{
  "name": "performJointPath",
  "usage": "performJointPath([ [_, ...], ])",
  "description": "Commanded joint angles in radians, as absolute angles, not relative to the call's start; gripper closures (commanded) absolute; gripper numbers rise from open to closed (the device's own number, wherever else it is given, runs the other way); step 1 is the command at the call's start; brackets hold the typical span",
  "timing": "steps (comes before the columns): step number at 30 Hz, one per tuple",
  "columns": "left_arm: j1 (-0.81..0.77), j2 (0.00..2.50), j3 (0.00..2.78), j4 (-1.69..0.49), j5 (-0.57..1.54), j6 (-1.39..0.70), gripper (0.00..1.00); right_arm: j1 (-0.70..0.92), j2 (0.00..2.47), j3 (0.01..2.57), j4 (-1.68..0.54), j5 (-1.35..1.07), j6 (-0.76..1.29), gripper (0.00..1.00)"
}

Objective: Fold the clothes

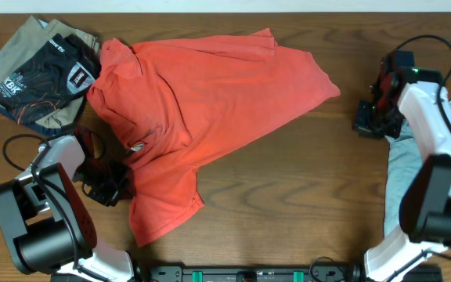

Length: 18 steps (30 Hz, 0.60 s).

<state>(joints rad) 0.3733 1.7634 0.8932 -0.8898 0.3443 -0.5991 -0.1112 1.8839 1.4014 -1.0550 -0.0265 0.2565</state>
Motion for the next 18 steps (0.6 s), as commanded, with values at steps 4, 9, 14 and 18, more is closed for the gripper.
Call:
performJointPath([
  [4,0.379,1.774,0.881,-0.871,0.359,-0.572,0.94,-0.139,1.997,1.404,-0.921,0.041,0.231,0.99],
  [9,0.379,1.774,0.881,-0.847,0.359,-0.573,0.94,-0.203,2.035,1.404,-0.855,0.131,0.253,0.98],
  [14,0.379,1.774,0.881,-0.830,0.359,-0.572,0.94,-0.323,2.039,1.404,-0.843,0.240,0.265,0.98],
  [18,0.379,1.774,0.881,-0.794,0.359,-0.579,0.94,-0.439,2.043,1.404,-0.801,0.368,0.265,0.96],
])
